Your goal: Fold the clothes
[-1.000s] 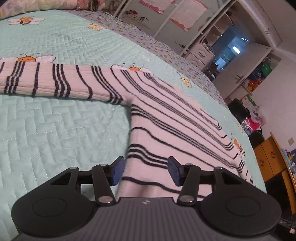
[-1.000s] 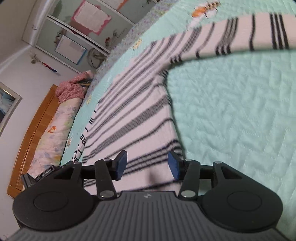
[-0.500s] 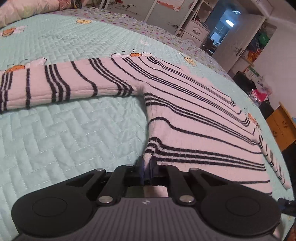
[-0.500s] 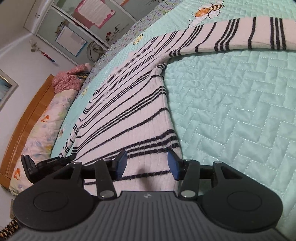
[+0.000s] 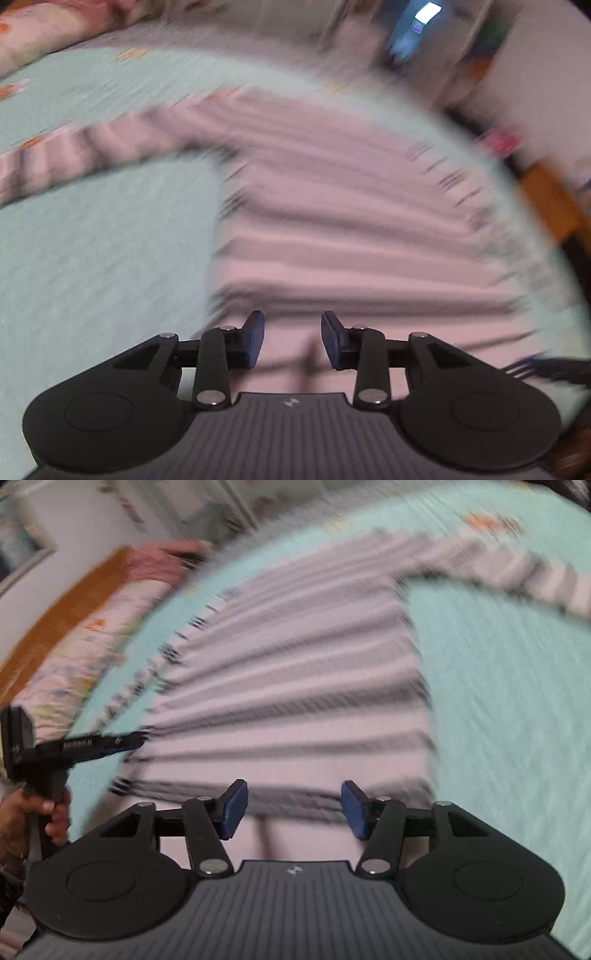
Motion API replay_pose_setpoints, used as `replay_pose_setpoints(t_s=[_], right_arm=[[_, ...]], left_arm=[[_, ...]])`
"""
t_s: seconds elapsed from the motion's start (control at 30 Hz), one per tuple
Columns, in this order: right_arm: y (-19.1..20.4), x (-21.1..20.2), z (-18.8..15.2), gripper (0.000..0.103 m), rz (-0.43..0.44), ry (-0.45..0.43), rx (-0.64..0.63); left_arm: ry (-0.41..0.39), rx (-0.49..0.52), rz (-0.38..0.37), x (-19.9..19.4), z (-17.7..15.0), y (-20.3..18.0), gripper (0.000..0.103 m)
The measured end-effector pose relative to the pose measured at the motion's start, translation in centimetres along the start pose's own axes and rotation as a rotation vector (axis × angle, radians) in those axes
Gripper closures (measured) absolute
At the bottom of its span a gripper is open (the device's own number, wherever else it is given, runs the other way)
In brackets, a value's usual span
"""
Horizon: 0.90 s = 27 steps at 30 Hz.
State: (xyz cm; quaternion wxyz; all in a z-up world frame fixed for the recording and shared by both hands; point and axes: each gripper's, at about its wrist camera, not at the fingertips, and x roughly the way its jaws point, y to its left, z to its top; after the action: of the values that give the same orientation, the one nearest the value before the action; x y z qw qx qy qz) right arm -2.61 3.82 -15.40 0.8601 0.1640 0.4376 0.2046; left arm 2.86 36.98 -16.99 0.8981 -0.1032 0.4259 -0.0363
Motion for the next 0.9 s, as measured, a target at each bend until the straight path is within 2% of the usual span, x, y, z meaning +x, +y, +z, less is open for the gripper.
replay_pose_setpoints(t_s=[0.03,0.07,0.17,0.23,0.3,0.37,0.43,0.53,0.57,0.67,0.77,0.9], right_arm=[[-0.8,-0.1,-0.6,0.087,-0.026,-0.002,0.008],[-1.4,-0.5,-1.0,0.103,-0.064,-0.009,0.009],[-1.9,-2.7,-1.6,0.099,-0.072,-0.029,0.061],[0.0,-3.9,-1.8,0.095,-0.100,-0.053,-0.005],[1.9,-4.6,-2.1,0.091,-0.065,-0.077,-0.052],[3.5,-4.7,-2.2,0.069,-0.027,-0.087,-0.085],[4.4,-4.1,-2.7,0.061,-0.016,-0.070,-0.104],[4.1,-2.7,-3.7,0.061,-0.056,-0.026,-0.111],[3.4,-2.3,-4.2,0.065,-0.094,-0.005,-0.101],[1.6,-3.2,-5.2,0.073,-0.073,-0.020,-0.043],[2.6,-4.1,-5.0,0.071,-0.115,-0.006,-0.048],[5.1,-5.1,-4.1,0.069,-0.091,-0.056,-0.096]], left_arm=[[-0.004,-0.007,-0.002,-0.4,-0.1,0.2,0.080],[-0.005,-0.015,-0.005,-0.8,-0.2,0.4,0.080],[-0.010,0.021,0.042,-2.1,0.0,-0.8,0.080],[-0.024,0.053,0.064,-3.2,-0.2,-2.0,0.081],[-0.033,0.092,0.082,-4.3,-0.7,-3.4,0.080],[-0.034,0.141,0.093,-5.4,-1.6,-4.9,0.079],[-0.008,0.182,0.092,-5.6,-2.8,-6.2,0.074],[0.077,0.214,0.127,-3.9,-5.2,-6.4,0.073],[0.047,0.220,0.128,-4.0,-5.9,-6.2,0.073],[0.036,0.223,0.125,-4.2,-6.1,-6.0,0.073],[0.044,0.194,0.113,-4.2,-5.8,-5.6,0.072],[0.034,0.207,0.118,-4.4,-6.3,-6.0,0.072]])
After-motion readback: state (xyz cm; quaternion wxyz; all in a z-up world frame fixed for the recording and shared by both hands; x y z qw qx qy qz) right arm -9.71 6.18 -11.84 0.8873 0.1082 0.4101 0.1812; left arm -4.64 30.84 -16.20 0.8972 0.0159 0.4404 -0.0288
